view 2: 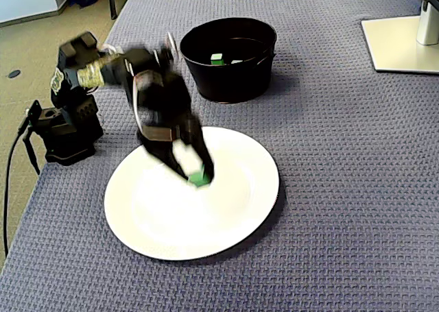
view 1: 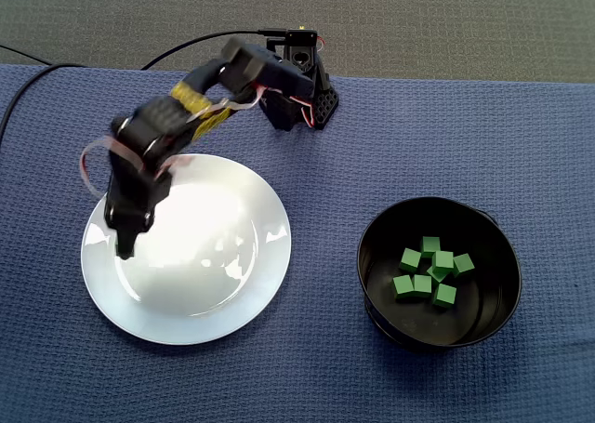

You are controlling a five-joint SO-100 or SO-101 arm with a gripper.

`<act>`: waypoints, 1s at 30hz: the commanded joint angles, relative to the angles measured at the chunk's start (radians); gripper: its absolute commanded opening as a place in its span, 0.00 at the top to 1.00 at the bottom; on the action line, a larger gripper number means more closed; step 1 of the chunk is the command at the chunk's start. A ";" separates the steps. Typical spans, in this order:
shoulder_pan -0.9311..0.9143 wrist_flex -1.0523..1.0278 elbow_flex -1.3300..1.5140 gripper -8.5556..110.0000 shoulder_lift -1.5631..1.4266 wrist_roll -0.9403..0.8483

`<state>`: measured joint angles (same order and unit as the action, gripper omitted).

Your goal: Pick up the items on the white plate and put them in the black container.

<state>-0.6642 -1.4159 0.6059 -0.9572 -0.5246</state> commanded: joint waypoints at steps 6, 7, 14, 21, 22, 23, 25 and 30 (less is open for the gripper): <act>0.554 0.037 -0.249 0.93 -0.397 0.152; 0.637 0.043 -0.213 0.93 -0.428 0.153; 1.034 0.107 0.179 0.93 -0.511 0.184; 1.170 0.313 0.595 0.93 -0.511 0.252; 1.189 0.333 0.632 0.93 -0.502 0.259; 1.207 0.347 0.661 0.93 -0.488 0.261; 1.235 0.365 0.699 0.93 -0.451 0.270; 1.266 0.422 0.770 0.83 -0.393 0.278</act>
<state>0.5798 -1.0339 1.3530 -1.3484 -0.2638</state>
